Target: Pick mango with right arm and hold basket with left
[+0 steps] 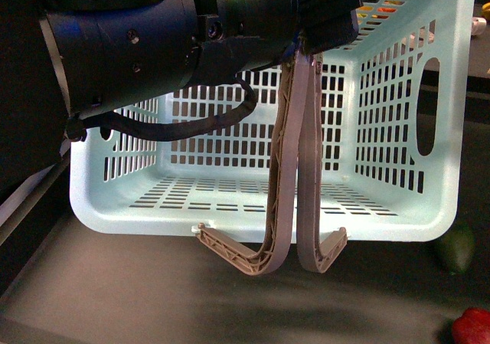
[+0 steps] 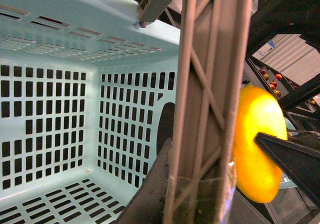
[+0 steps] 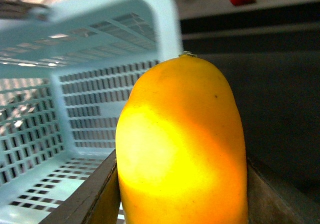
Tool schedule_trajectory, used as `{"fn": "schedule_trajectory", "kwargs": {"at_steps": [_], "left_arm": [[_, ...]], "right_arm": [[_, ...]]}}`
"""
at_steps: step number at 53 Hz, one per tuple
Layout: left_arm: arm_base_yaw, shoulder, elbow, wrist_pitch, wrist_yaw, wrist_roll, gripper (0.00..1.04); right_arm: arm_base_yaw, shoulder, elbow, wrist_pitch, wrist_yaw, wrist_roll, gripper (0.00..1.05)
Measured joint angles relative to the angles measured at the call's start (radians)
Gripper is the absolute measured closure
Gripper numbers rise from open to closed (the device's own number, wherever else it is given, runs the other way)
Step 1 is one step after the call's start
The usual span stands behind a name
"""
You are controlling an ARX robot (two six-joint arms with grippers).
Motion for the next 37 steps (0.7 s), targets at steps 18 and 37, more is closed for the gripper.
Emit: {"fn": "schedule_trajectory", "kwargs": {"at_steps": [18,37], "left_arm": [[0.0,0.0,0.0,0.0,0.0,0.0,0.98],[0.0,0.0,0.002,0.0,0.0,0.0,0.98]], "right_arm": [[0.249,0.193,0.087,0.073,0.261,0.056,0.46],[0.314,0.349,0.173,0.118,0.356,0.105,0.44]]}}
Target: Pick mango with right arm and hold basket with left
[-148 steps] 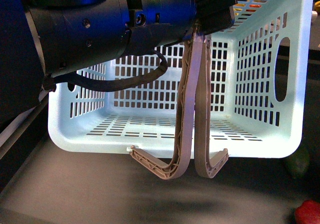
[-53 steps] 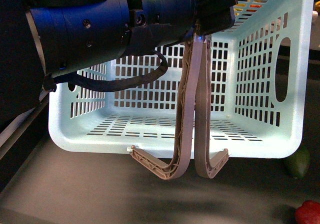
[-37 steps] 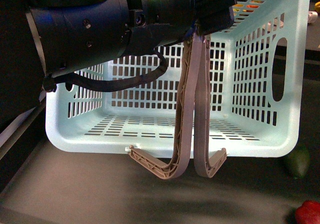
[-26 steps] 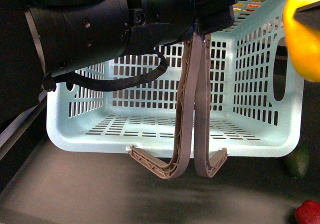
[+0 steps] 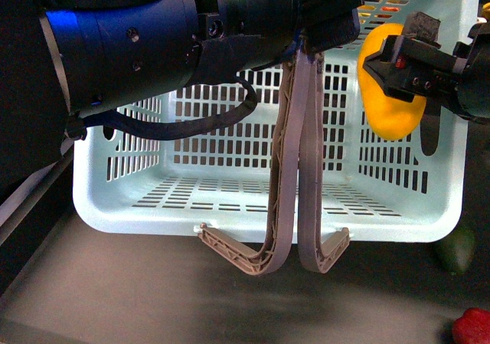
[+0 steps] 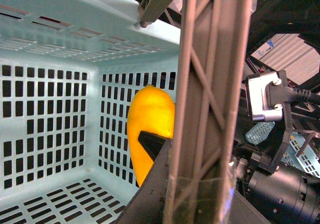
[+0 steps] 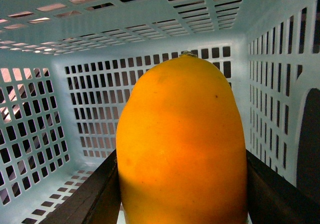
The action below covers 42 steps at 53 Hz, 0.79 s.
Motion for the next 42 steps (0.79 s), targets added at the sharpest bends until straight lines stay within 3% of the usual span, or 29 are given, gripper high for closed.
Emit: {"fn": "schedule_trajectory", "kwargs": {"at_steps": [3,14,27,42], "left_arm": [[0.0,0.0,0.0,0.0,0.0,0.001,0.98],[0.0,0.0,0.0,0.0,0.001,0.002,0.98],[-0.002,0.007,0.0,-0.006,-0.001,0.0,0.98],[-0.001,0.007,0.0,-0.006,-0.003,0.001,0.98]], "right_arm": [[0.002,0.003,0.002,0.006,0.0,0.01,0.32],[-0.007,-0.051,-0.016,0.02,-0.014,0.032,0.06],[-0.068,-0.27,-0.126,-0.002,-0.032,0.038,0.08],[-0.232,-0.633,-0.29,-0.184,-0.073,0.016,0.08]]}}
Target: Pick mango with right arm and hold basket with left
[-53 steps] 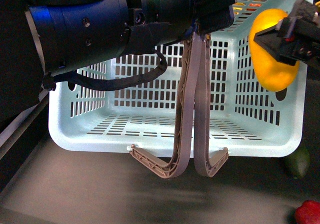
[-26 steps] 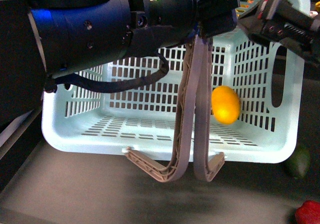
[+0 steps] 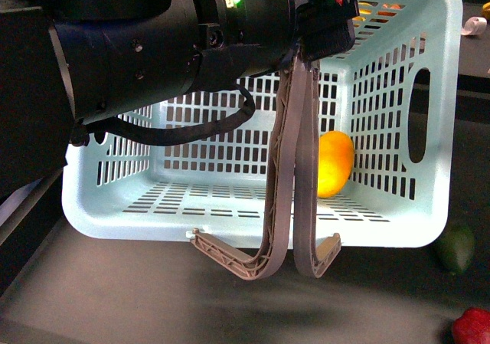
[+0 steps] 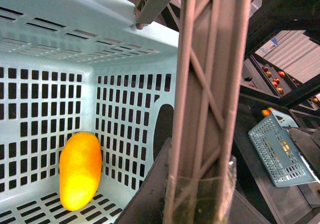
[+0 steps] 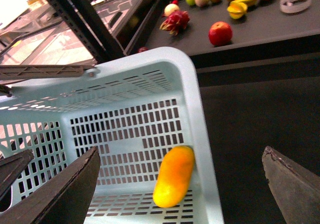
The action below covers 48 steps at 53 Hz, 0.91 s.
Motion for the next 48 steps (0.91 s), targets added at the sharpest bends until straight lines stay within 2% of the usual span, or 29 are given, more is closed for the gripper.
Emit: {"fn": "schedule_trajectory", "kwargs": {"at_steps": [12,20,35,41,48], "left_arm": [[0.0,0.0,0.0,0.0,0.005,0.0,0.98],[0.0,0.0,0.0,0.0,0.005,0.0,0.98],[0.0,0.0,0.0,0.0,0.003,0.0,0.98],[0.0,0.0,0.0,0.0,0.002,0.0,0.98],[0.0,0.0,0.0,0.0,0.002,0.001,0.98]], "right_arm": [[-0.122,-0.31,-0.113,-0.214,-0.006,-0.017,0.08],[-0.16,-0.514,-0.176,-0.388,0.05,-0.037,0.08],[-0.163,-0.56,-0.191,-0.391,0.051,-0.059,0.09],[-0.146,-0.578,-0.286,-0.112,0.069,-0.207,0.25],[-0.114,-0.639,-0.308,-0.072,0.099,-0.305,0.45]]}}
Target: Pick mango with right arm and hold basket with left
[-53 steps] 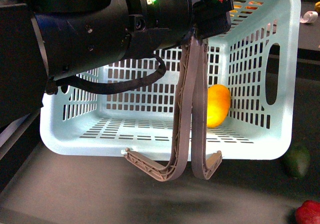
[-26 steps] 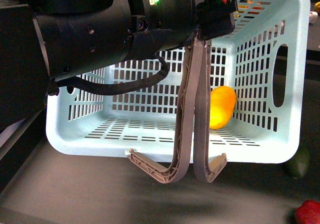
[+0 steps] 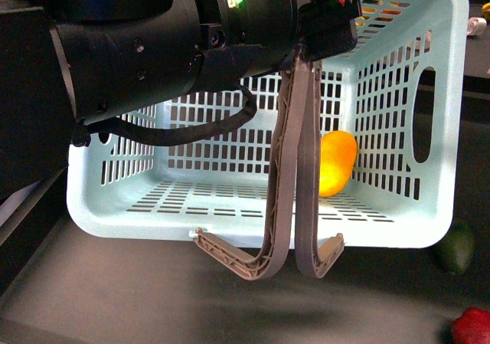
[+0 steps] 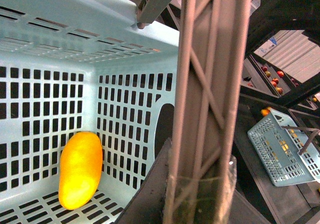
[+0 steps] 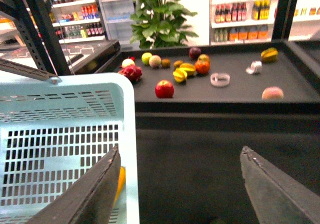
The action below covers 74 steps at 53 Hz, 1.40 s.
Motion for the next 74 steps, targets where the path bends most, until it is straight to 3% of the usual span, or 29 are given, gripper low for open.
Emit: {"fn": "schedule_trajectory", "kwargs": {"at_steps": [5,9,18,52,58,74], "left_arm": [[0.0,0.0,0.0,0.0,0.003,-0.001,0.98],[0.0,0.0,0.0,0.0,0.003,-0.001,0.98],[0.0,0.0,0.0,0.0,0.001,-0.001,0.98],[0.001,0.0,0.0,0.0,0.001,0.0,0.98],[0.001,0.0,0.0,0.0,0.002,0.0,0.98],[0.002,0.0,0.0,0.0,0.001,-0.001,0.98]], "right_arm": [[0.021,-0.021,-0.032,0.025,0.019,-0.027,0.59],[0.102,-0.058,-0.04,-0.019,0.122,-0.039,0.75],[0.136,-0.139,-0.04,-0.087,0.131,-0.05,1.03],[0.136,-0.326,-0.04,-0.274,0.13,-0.053,1.03],[0.136,-0.467,-0.039,-0.442,0.13,-0.053,1.03],[0.137,-0.494,-0.039,-0.449,0.129,-0.053,1.03]]}}
